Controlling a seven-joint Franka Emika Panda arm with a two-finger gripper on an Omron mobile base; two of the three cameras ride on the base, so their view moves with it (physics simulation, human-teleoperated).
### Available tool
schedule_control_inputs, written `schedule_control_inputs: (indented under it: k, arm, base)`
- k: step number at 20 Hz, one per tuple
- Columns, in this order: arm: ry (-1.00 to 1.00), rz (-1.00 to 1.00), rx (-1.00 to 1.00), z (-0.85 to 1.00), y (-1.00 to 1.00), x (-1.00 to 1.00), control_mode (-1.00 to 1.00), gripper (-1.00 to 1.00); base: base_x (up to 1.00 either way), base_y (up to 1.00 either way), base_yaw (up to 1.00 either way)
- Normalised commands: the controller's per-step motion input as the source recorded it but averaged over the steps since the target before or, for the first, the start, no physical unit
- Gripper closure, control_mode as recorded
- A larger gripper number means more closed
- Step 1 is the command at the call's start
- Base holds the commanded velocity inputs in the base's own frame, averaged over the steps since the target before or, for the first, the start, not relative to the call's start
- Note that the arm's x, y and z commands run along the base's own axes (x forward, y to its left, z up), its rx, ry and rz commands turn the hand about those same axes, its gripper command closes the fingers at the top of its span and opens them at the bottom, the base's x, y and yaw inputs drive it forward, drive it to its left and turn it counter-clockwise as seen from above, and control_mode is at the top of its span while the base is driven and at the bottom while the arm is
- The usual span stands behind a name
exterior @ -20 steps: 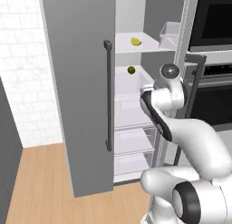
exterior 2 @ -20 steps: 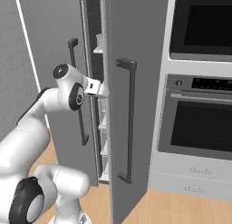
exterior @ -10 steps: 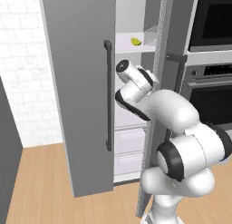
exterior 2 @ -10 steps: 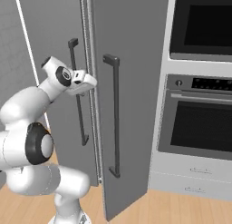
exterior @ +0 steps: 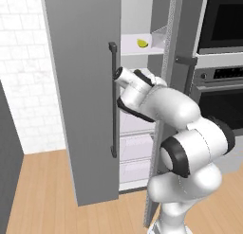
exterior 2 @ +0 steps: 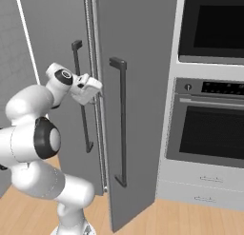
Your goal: Grab a lemon wedge from the fridge and one ice cube from the ice bowl, and put them in the glass of lemonade.
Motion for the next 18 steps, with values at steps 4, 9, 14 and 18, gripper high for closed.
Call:
schedule_control_inputs:
  k: [4, 9, 14, 18]
  arm:
    - [-0.02, -0.14, -0.08, -0.03, -1.00, -0.67, -1.00, -1.00]
    - [-0.04, -0.07, -0.01, 0.09, -1.00, -0.87, -1.00, -1.00]
    - [-0.01, 0.00, 0.00, 0.63, -0.41, -0.71, -1.00, -1.00]
    - [0.00, 0.07, -0.04, 0.94, 0.22, -0.05, -1.00, -1.00]
  base:
    - [0.00, 0.00, 0.00]
    - [0.00, 0.00, 0.00]
    - [0.00, 0.00, 0.00]
    - [0.00, 0.00, 0.00]
